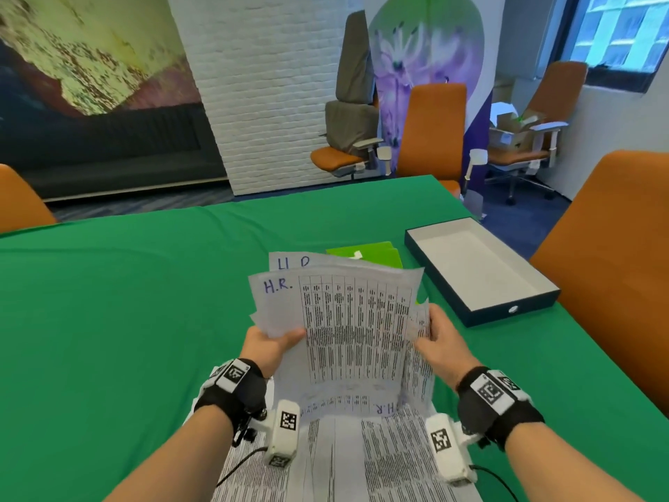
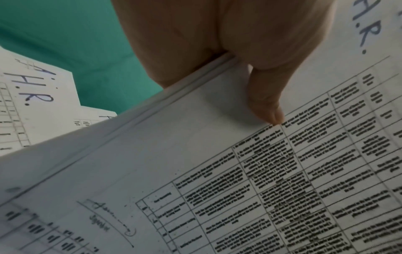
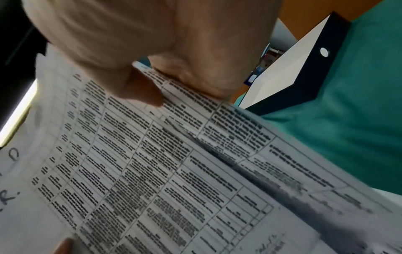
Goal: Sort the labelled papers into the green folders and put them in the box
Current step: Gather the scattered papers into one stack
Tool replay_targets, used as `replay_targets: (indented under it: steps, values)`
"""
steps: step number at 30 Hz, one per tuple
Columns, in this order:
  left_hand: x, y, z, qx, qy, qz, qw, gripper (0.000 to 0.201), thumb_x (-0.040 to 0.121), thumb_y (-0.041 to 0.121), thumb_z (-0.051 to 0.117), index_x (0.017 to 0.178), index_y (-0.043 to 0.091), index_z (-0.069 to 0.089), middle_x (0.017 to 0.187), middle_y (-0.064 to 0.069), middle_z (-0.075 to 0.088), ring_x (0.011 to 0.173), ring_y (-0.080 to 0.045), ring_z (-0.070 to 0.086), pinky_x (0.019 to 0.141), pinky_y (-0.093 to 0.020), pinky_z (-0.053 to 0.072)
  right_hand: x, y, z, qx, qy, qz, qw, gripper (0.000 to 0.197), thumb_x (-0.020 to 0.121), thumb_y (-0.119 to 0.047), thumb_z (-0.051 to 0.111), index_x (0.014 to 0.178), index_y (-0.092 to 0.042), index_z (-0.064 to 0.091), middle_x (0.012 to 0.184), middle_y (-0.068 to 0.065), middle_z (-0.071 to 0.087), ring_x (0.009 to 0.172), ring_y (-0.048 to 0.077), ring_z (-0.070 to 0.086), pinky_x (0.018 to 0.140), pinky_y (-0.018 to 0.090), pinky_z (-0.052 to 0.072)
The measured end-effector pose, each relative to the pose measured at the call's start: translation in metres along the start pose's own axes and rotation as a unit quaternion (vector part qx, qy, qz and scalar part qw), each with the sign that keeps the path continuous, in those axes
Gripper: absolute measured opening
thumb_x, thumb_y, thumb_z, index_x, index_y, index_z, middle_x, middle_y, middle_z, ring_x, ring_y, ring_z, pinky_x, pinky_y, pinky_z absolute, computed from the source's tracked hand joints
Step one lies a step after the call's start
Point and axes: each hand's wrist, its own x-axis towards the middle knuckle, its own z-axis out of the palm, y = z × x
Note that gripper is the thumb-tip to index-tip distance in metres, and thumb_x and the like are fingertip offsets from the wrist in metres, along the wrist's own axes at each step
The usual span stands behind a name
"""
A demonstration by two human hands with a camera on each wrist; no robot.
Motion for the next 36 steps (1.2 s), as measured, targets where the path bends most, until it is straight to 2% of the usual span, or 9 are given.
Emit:
replay_targets:
  steps: [5, 8, 12, 15, 18, 21, 24, 27, 36]
  values:
    - [-0.004, -0.002, -0.002, -0.002, -0.014, -0.003, 1.000, 0.048, 0.060, 0.012, 0.084, 0.102, 0.011, 0.062, 0.104, -0.015, 0.069, 0.096, -0.034, 0.066, 0.088, -0.054, 0.051, 0.014, 0.011, -0.011, 0.042, 0.084, -0.004, 0.996, 0.011, 0.083, -0.003, 0.066, 0.091, -0.007, 0.060, 0.089, -0.004, 0.068, 0.080, 0.006, 0.061, 0.078, 0.022, 0.048]
    - [0.001, -0.004, -0.001, 0.001, -0.010, 0.000, 1.000, 0.030, 0.073, 0.002, 0.072, 0.099, 0.014, 0.062, 0.098, -0.009, 0.071, 0.093, -0.030, 0.066, 0.090, -0.053, 0.050, 0.021, 0.011, -0.005, 0.096, 0.117, 0.011, 0.988, 0.012, 0.083, 0.004, 0.063, 0.078, -0.006, 0.058, 0.065, -0.006, 0.064, 0.057, 0.004, 0.055, 0.056, 0.014, 0.046]
    - [0.005, -0.004, 0.001, 0.001, -0.019, -0.004, 1.000, 0.028, 0.077, 0.000, 0.068, 0.099, 0.015, 0.063, 0.094, -0.004, 0.074, 0.093, -0.028, 0.068, 0.090, -0.050, 0.050, 0.028, 0.003, 0.008, 0.139, 0.068, 0.017, 0.988, 0.020, 0.093, -0.001, 0.051, 0.101, -0.016, 0.061, 0.098, -0.003, 0.071, 0.078, 0.004, 0.066, 0.069, 0.016, 0.054]
    - [0.010, -0.001, 0.003, 0.010, -0.024, 0.000, 1.000, 0.024, 0.078, 0.000, 0.068, 0.098, 0.015, 0.064, 0.101, -0.012, 0.071, 0.096, -0.032, 0.067, 0.091, -0.052, 0.050, 0.034, -0.004, 0.020, 0.111, 0.008, 0.003, 0.994, 0.018, 0.097, -0.028, 0.046, 0.111, -0.021, 0.054, 0.116, -0.002, 0.063, 0.092, -0.005, 0.060, 0.077, 0.007, 0.048]
    - [0.015, -0.002, 0.006, 0.028, -0.016, 0.013, 0.999, 0.025, 0.077, 0.004, 0.072, 0.099, 0.013, 0.065, 0.102, -0.014, 0.071, 0.094, -0.031, 0.068, 0.090, -0.051, 0.051, 0.039, 0.001, 0.027, 0.063, -0.039, 0.004, 0.997, 0.095, 0.073, -0.082, 0.036, 0.144, -0.019, 0.032, 0.149, -0.005, 0.033, 0.136, 0.009, 0.034, 0.115, 0.031, 0.025]
    - [0.020, -0.006, 0.005, 0.025, -0.004, 0.010, 1.000, 0.027, 0.073, 0.007, 0.075, 0.098, 0.012, 0.066, 0.099, -0.015, 0.072, 0.092, -0.032, 0.069, 0.088, -0.052, 0.052, 0.043, 0.014, 0.024, 0.100, -0.043, -0.012, 0.994, 0.117, 0.056, -0.093, 0.035, 0.148, -0.023, 0.018, 0.148, -0.018, 0.024, 0.134, -0.005, 0.026, 0.113, 0.022, 0.022]
    - [0.020, -0.009, 0.003, 0.030, -0.003, 0.007, 1.000, 0.028, 0.072, 0.004, 0.076, 0.097, 0.014, 0.067, 0.098, -0.014, 0.072, 0.090, -0.031, 0.070, 0.087, -0.052, 0.053, 0.042, 0.022, 0.021, 0.045, -0.027, -0.016, 0.999, 0.072, 0.081, -0.053, 0.062, 0.140, -0.023, 0.033, 0.134, -0.014, 0.048, 0.125, 0.001, 0.045, 0.101, 0.019, 0.034]
    - [0.020, -0.013, 0.005, 0.042, -0.008, 0.006, 0.999, 0.026, 0.074, 0.005, 0.075, 0.095, 0.018, 0.068, 0.097, -0.011, 0.073, 0.090, -0.029, 0.070, 0.087, -0.053, 0.052, 0.047, 0.030, 0.026, -0.017, 0.004, 0.000, 1.000, 0.043, 0.096, -0.012, 0.049, 0.138, -0.016, 0.041, 0.137, -0.002, 0.050, 0.131, 0.015, 0.043, 0.106, 0.026, 0.030]
    - [0.025, 0.015, 0.004, -0.042, 0.104, 0.022, 0.993, 0.034, 0.077, 0.004, 0.071, 0.110, 0.008, 0.060, 0.094, -0.008, 0.069, 0.080, -0.025, 0.067, 0.066, -0.032, 0.055, 0.041, 0.038, 0.010, -0.005, 0.039, 0.094, 0.995, 0.065, 0.086, -0.014, 0.065, 0.142, -0.018, 0.032, 0.137, 0.001, 0.046, 0.118, 0.020, 0.050, 0.098, 0.034, 0.042]
